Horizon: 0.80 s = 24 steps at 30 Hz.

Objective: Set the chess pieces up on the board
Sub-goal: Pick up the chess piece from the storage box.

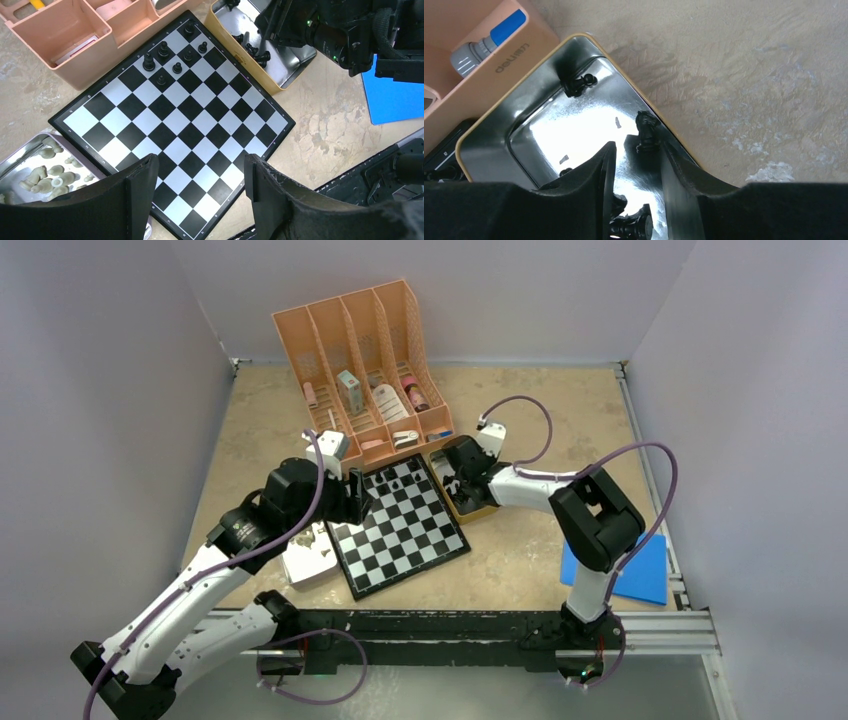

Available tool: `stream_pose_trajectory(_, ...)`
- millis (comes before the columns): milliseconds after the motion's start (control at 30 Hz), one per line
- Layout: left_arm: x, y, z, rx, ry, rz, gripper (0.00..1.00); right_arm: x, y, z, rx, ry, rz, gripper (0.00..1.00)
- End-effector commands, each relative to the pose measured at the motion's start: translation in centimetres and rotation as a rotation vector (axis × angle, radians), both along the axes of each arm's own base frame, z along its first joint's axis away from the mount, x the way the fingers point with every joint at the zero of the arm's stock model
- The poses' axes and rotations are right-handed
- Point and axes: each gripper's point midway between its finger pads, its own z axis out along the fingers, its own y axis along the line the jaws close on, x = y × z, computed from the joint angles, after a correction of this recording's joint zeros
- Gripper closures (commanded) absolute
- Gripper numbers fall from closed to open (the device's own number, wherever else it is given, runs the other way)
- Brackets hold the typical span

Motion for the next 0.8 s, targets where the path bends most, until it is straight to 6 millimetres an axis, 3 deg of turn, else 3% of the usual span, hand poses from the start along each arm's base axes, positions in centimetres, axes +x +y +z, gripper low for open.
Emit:
stream_pose_trajectory(0,0.1,-0.1,0.6,-0.002,-0.034,-0.017,0.37,1.7,0.0,1.4,-0.038,-0.051,-0.014,0.59)
stream_pose_trajectory(433,0.2,0.1,0.5,0.005,-0.031,-0.001,0.37,2.1,0.0,0.0,-0.086,-0.027,0.002,0.6)
stream_pose_trajectory(767,0.2,0.4,0.7,0.0,-0.038,0.018,0.38,2.3,0.7,0.7,-0.066,-0.047,0.044,0.76)
